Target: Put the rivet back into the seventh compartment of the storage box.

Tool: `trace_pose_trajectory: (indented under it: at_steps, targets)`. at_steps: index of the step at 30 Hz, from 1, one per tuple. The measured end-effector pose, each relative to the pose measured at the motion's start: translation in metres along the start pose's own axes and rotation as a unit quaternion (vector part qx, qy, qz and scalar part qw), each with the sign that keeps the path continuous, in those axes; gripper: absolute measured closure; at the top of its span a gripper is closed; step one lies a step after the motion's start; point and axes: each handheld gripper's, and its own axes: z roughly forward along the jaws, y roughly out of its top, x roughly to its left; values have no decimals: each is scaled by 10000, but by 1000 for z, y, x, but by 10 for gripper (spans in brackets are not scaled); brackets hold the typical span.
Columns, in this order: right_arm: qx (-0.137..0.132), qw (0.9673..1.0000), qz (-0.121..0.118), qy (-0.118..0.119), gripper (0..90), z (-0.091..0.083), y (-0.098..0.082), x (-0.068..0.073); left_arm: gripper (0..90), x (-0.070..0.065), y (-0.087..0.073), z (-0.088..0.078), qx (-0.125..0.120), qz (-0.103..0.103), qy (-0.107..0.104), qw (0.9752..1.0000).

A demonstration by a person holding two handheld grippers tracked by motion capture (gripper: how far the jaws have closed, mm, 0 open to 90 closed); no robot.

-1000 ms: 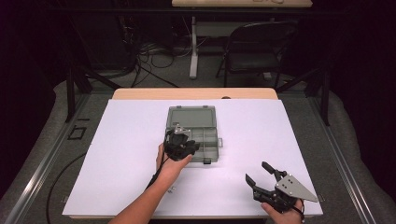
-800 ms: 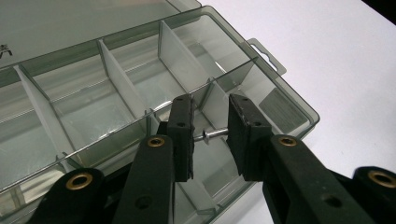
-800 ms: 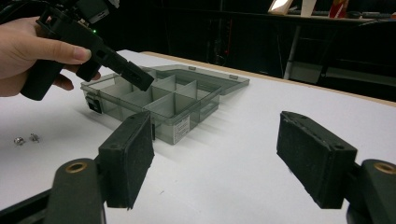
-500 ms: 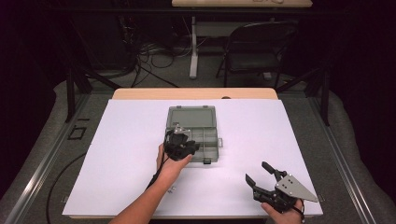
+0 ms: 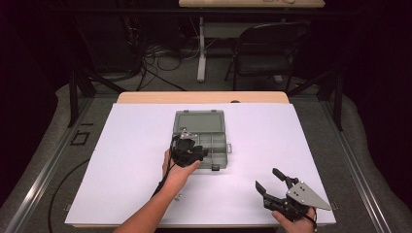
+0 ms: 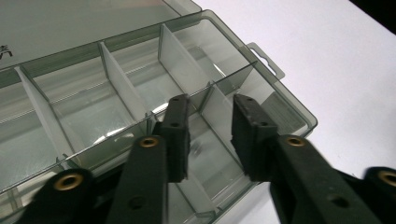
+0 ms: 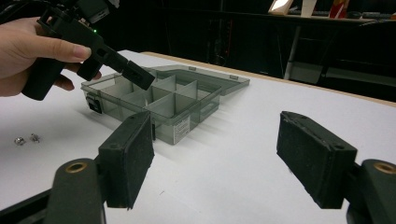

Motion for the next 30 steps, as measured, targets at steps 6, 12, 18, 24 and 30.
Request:
trace_pose_trajectory:
  at_steps: [6,12,18,24,30]
  targets:
    - [-19,10000,6,7,266,1,0,0,492,-1,1,-5,-219,31,-11,9998]
    - [-12,10000,9,4,267,1,0,0,370,1,1,-10,-340,160,99,9992]
    - [-10,10000,-5,-3,266,1,0,0,291,1,1,-19,-422,167,197,9988]
    - [-9,10000,-6,-8,266,1,0,0,275,4,0,-35,-457,252,308,9982]
    - [19,10000,2,-11,267,1,0,0,277,10,-4,-58,-593,256,280,9975]
